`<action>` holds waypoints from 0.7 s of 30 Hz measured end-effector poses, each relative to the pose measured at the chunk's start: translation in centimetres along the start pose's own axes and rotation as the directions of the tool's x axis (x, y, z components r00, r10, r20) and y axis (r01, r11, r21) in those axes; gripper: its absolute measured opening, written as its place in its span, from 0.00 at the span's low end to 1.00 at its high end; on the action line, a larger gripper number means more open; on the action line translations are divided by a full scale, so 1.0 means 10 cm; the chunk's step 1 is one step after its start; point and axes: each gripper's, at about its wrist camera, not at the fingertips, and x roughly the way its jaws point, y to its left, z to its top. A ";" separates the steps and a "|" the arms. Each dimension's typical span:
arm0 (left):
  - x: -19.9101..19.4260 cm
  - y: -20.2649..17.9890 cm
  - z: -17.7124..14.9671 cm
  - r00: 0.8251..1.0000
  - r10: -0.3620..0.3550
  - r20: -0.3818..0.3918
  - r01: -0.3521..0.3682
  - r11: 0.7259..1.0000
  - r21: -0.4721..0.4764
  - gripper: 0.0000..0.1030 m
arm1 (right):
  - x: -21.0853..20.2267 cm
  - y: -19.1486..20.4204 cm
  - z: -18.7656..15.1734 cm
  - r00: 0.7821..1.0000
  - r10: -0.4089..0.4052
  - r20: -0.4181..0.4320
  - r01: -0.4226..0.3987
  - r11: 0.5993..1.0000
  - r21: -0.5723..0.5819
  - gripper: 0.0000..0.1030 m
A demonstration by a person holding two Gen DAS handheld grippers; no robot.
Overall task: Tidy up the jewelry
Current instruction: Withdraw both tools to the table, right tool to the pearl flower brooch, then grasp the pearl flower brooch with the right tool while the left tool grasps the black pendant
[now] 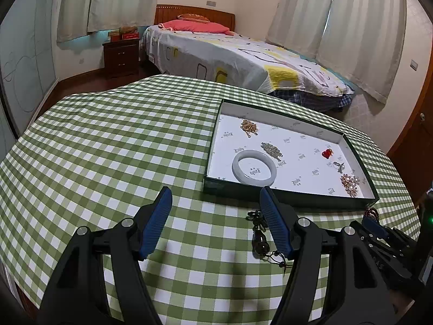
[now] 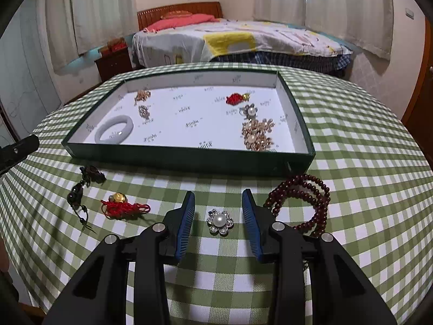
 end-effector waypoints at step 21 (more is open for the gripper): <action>0.08 -0.06 -0.09 0.999 0.000 -0.033 0.001 1.000 0.018 0.64 | 0.05 -0.07 -0.04 0.998 0.002 -0.056 -0.002 1.000 0.007 0.21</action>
